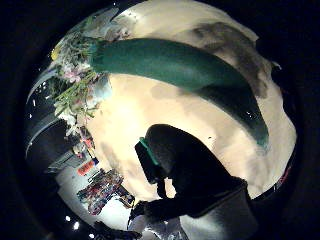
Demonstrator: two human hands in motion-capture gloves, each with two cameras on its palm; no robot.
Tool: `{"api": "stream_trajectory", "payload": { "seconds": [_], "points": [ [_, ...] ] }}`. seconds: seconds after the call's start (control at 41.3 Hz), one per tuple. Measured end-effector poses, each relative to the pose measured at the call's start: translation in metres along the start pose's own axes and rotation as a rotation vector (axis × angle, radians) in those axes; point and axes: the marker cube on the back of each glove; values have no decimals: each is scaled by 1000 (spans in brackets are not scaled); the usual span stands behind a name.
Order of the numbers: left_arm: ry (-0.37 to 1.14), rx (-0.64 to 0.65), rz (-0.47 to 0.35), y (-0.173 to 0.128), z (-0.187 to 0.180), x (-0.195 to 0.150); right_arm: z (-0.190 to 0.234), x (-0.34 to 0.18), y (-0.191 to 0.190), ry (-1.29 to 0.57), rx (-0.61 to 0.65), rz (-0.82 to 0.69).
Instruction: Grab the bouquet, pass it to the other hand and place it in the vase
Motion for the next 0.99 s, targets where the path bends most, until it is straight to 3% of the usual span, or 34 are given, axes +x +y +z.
{"api": "stream_trajectory", "payload": {
  "seconds": [0.169,0.339,0.508,0.992],
  "points": [
    [11,-9,8,1,6,-2,17,-3,10,-33,-147,-8],
    [29,-12,21,-1,9,-3,20,-8,0,-99,-3,101],
    [39,-29,32,2,13,-3,29,-16,11,-103,-99,156],
    [26,-52,47,4,22,-1,39,-41,11,24,-61,155]
  ]
}}
